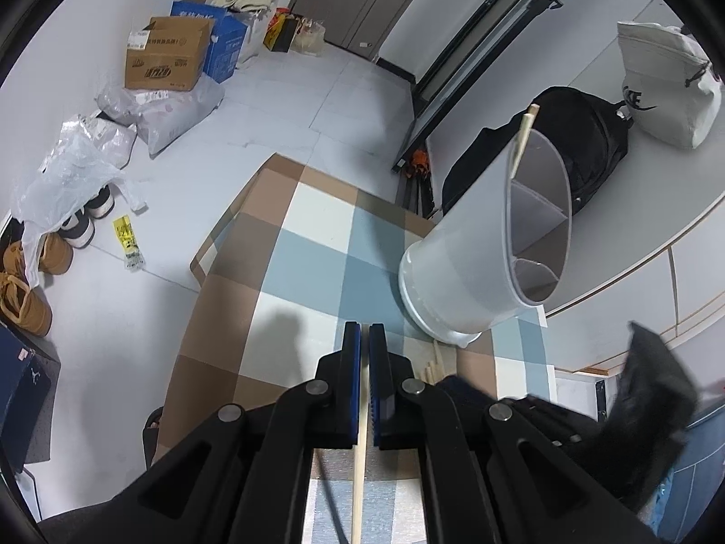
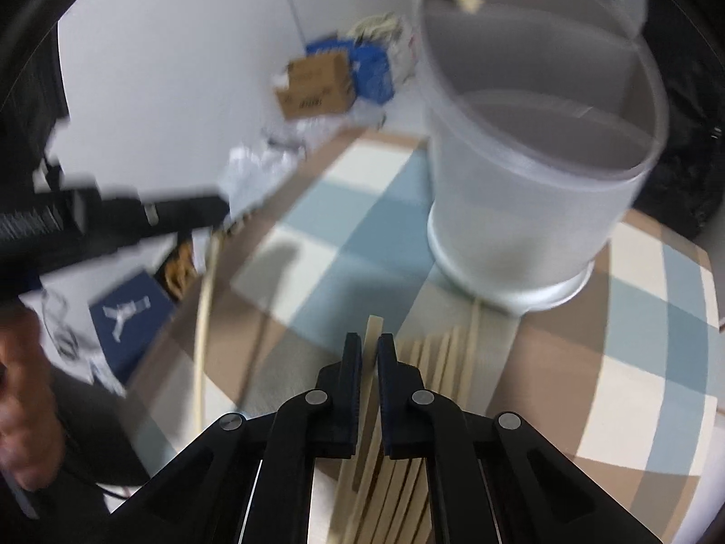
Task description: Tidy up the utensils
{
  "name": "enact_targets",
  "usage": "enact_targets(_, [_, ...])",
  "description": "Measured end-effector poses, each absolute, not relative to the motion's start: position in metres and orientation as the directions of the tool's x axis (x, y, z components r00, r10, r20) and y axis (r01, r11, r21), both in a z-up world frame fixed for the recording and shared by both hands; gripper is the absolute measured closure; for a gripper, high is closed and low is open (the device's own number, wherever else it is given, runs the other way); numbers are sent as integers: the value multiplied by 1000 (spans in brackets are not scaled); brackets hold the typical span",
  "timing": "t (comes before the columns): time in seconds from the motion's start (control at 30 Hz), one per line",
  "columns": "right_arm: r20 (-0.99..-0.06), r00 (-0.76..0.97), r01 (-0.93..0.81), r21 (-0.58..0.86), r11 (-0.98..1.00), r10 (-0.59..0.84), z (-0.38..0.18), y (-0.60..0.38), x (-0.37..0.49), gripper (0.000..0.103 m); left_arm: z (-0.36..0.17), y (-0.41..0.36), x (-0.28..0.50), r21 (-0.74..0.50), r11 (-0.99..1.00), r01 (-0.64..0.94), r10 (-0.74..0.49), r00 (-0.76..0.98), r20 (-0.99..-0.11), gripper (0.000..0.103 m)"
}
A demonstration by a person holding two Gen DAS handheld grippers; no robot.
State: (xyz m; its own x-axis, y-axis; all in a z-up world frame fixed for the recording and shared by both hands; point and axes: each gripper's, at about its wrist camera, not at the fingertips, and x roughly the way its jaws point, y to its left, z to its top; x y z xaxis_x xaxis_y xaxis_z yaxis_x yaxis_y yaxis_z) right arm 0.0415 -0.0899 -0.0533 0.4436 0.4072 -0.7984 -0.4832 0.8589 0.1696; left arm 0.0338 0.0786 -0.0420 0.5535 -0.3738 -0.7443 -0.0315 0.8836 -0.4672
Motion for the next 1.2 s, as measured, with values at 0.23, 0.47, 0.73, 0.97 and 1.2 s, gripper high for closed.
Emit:
enact_targets(0.23, [-662, 597, -452, 190, 872, 454, 0, -120, 31, 97, -28, 70, 25, -471, 882, 23, -394, 584, -709, 103])
enact_targets(0.47, [-556, 687, -432, 205, 878, 468, 41, -146, 26, 98, -1, 58, 17, -469, 878, 98, -417, 638, -647, 103])
enact_targets(0.73, [-504, 723, -435, 198, 878, 472, 61, -160, 18, 99, 21, 45, 13, -454, 880, 140, -420, 676, -606, 103])
enact_targets(0.97, [-441, 751, -461, 182, 868, 492, 98, -172, 18, 99, 54, 34, 16, -439, 880, 181, -426, 709, -562, 103])
enact_targets(1.2, [-387, 767, -493, 156, 856, 512, 140, -173, 28, 99, 83, 25, 25, -409, 885, 224, -433, 721, -541, 103])
